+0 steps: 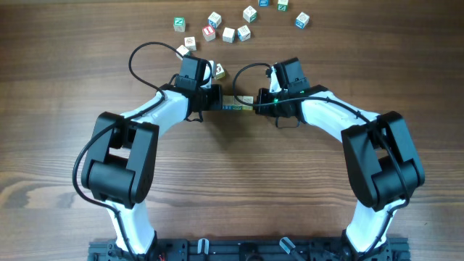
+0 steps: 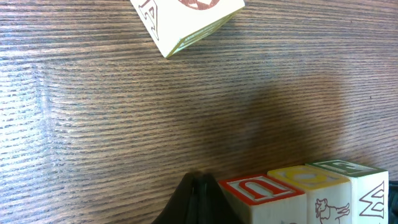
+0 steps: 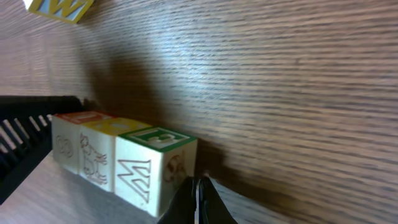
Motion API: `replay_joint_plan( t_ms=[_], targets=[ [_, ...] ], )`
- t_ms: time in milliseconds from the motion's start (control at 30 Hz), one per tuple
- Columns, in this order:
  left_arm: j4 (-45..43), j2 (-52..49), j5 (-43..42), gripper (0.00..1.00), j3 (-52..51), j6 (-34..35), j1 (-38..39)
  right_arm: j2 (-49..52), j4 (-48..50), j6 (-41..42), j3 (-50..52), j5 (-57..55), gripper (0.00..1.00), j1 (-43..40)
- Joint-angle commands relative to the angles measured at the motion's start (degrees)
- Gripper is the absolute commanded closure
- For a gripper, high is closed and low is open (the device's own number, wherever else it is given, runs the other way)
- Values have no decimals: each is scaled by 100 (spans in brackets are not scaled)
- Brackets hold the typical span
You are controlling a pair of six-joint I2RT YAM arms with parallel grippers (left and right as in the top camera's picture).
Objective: Form a horizontal line
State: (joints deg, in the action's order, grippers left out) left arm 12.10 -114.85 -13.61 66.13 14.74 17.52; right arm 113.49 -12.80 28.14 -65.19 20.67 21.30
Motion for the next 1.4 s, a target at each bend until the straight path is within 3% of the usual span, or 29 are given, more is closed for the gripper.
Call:
replay_joint_plan(
  t_ms=[0, 767, 1167, 1367],
  targets=[
    [260, -260, 273, 96, -205, 74, 2, 138, 17, -101, -125, 166, 95, 39],
    [361, -260, -396, 96, -205, 68, 2, 138, 197, -114, -122, 164, 95, 39],
    [468, -260, -387, 96, -205, 66, 2, 138, 210, -111, -122, 160, 96, 39],
    [468, -260, 151, 96, -205, 66, 0, 138, 181, -98, -122, 81, 95, 39]
  ],
)
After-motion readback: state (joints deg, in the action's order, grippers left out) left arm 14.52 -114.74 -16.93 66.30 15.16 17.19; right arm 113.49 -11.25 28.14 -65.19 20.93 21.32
